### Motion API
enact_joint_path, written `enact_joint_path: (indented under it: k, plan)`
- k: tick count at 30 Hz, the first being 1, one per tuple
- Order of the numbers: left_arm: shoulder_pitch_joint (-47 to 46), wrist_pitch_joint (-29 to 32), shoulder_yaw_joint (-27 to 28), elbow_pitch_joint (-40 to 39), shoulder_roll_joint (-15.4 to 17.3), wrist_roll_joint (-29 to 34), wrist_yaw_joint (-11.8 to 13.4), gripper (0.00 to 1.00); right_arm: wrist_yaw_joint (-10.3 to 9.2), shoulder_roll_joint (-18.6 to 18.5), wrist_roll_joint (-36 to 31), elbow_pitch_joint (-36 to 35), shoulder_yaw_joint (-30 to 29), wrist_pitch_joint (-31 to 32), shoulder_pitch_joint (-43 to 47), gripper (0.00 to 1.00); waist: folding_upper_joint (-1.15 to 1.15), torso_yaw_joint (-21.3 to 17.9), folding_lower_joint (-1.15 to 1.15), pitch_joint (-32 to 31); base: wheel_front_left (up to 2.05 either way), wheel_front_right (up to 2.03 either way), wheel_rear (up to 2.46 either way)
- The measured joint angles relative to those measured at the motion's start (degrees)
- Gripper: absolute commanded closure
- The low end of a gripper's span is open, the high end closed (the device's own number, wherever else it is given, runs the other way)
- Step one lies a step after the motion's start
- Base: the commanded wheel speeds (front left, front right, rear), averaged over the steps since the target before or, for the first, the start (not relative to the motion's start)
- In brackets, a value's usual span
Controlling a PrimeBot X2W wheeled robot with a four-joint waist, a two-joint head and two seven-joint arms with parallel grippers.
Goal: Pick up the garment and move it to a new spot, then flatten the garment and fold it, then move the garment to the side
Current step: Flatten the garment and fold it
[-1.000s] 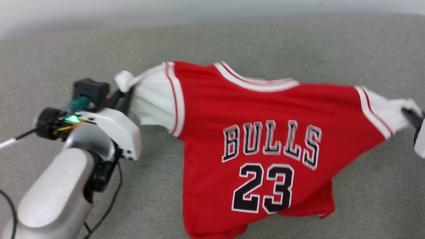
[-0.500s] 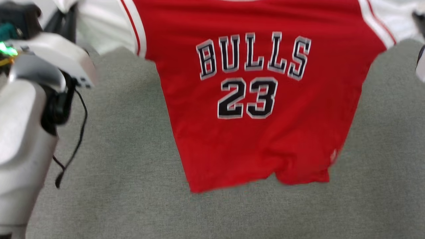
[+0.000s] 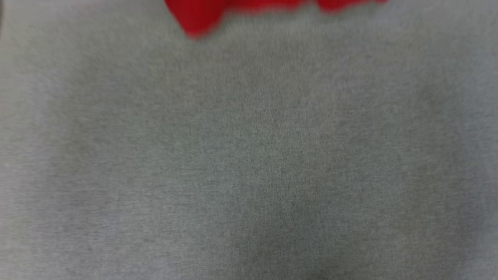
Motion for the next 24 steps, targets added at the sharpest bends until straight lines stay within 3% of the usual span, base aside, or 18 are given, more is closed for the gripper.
enact_joint_path:
  k: [10, 18, 24]
  plan:
    - [-11.19, -2.82, 1.97, 2.56, 1.23, -0.26, -1.88, 1.0, 0.0, 1.34, -1.26, 3.44, 1.96, -9.27, -12.35, 1.0, 0.0, -1.16, 0.01, 12.62, 0.0, 0.0, 0.0]
    - [-11.81, -5.38, 1.72, 6.57, -0.19, -1.11, -2.92, 1.0, -0.01, 2.54, 0.25, 9.55, 5.33, -13.3, -14.29, 1.0, 0.0, -1.45, 0.01, 20.71, 0.0, 0.0, 0.0]
    - [-10.09, -7.48, 1.65, 10.44, -1.97, -2.18, -4.19, 1.0, -0.01, 3.93, 1.3, 13.12, 6.48, -14.95, -13.51, 1.0, 0.0, -1.25, 0.01, 22.54, 0.0, 0.0, 0.0]
